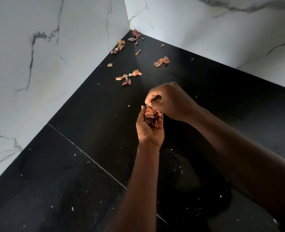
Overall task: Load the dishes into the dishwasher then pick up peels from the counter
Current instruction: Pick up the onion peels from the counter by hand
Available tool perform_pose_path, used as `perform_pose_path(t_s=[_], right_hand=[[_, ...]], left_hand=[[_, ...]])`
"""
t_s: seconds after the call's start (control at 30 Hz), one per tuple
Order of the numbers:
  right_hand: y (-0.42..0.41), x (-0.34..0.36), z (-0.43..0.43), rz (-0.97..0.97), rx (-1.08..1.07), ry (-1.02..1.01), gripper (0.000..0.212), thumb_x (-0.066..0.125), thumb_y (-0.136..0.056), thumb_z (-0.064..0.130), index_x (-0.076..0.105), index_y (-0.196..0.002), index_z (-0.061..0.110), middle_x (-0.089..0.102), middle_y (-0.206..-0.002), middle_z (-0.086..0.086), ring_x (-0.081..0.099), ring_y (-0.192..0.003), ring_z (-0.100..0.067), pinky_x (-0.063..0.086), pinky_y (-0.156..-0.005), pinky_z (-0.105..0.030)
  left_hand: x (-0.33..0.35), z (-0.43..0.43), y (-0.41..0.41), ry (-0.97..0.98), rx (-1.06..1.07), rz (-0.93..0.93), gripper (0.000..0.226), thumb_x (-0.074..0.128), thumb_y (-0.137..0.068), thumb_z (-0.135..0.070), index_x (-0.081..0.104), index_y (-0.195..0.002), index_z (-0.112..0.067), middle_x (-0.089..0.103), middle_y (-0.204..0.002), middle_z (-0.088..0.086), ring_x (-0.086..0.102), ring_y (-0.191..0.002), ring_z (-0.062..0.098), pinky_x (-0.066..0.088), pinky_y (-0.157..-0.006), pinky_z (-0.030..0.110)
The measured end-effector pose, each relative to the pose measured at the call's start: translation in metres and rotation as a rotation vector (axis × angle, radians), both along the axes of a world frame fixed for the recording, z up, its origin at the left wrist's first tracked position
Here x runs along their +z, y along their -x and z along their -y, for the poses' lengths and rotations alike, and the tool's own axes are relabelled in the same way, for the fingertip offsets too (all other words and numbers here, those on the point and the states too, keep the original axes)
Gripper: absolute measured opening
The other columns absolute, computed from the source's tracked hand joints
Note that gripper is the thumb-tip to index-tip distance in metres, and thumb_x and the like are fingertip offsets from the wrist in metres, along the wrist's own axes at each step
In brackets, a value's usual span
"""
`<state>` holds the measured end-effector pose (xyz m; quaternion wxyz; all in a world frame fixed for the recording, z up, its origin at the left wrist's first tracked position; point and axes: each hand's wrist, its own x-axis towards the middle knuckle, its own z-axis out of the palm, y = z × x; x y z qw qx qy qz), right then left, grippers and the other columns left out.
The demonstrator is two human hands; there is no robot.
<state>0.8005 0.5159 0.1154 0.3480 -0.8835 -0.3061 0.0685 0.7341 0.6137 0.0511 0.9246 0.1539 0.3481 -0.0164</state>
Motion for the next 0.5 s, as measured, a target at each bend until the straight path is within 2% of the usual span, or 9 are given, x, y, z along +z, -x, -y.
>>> perform_pose_path(t_s=[0.1,0.17,0.27,0.37,0.43,0.5], right_hand=[[-0.034,-0.002,-0.003,0.007,-0.052,-0.064,0.012,0.073,-0.086,0.009,0.077,-0.098,0.012,0.073,-0.092,0.007,0.065,-0.075,0.007,0.048,-0.073,-0.006],[-0.076,-0.016,-0.001,0.032,-0.212,-0.041,0.017,0.077,-0.083,0.014,0.078,-0.099,0.011,0.077,-0.098,-0.001,0.070,-0.084,-0.008,0.053,-0.082,-0.020],[-0.139,-0.038,0.003,0.061,-0.357,0.206,0.037,0.071,-0.085,0.009,0.069,-0.122,0.008,0.067,-0.123,-0.016,0.064,-0.112,-0.032,0.051,-0.098,-0.037],[-0.170,-0.048,0.004,0.039,-0.241,0.420,0.052,0.059,-0.091,0.000,0.053,-0.142,0.009,0.045,-0.148,-0.016,0.048,-0.133,-0.039,0.041,-0.111,-0.044],[-0.171,-0.054,0.008,0.071,-0.175,0.486,0.043,0.055,-0.091,-0.001,0.061,-0.133,0.009,0.051,-0.140,-0.016,0.051,-0.128,-0.040,0.045,-0.105,-0.041],[-0.163,-0.060,0.014,0.165,-0.211,0.490,0.023,0.058,-0.090,0.000,0.071,-0.108,0.005,0.060,-0.115,-0.017,0.060,-0.109,-0.040,0.050,-0.088,-0.039]], left_hand=[[0.000,-0.002,0.000,0.062,0.031,0.063,0.032,0.050,-0.104,-0.028,0.066,-0.118,-0.005,0.069,-0.117,0.019,0.071,-0.105,0.028,0.061,-0.076,0.028],[-0.001,-0.001,0.000,0.065,0.038,0.078,0.034,0.048,-0.105,-0.028,0.063,-0.123,-0.004,0.065,-0.124,0.022,0.066,-0.117,0.033,0.061,-0.078,0.030],[-0.004,0.001,0.000,0.041,0.032,0.075,0.037,0.049,-0.105,-0.028,0.062,-0.128,-0.002,0.065,-0.129,0.021,0.065,-0.119,0.035,0.061,-0.080,0.030],[-0.004,0.003,0.000,0.027,0.025,0.054,0.038,0.051,-0.104,-0.026,0.061,-0.130,-0.001,0.066,-0.129,0.022,0.067,-0.116,0.035,0.061,-0.084,0.032],[-0.004,0.003,0.001,0.020,0.024,0.045,0.037,0.051,-0.104,-0.026,0.061,-0.130,-0.001,0.067,-0.127,0.022,0.068,-0.115,0.035,0.060,-0.089,0.033],[-0.004,0.002,0.001,0.018,0.023,0.043,0.038,0.051,-0.104,-0.026,0.060,-0.131,-0.001,0.067,-0.127,0.022,0.068,-0.115,0.035,0.059,-0.092,0.034]])
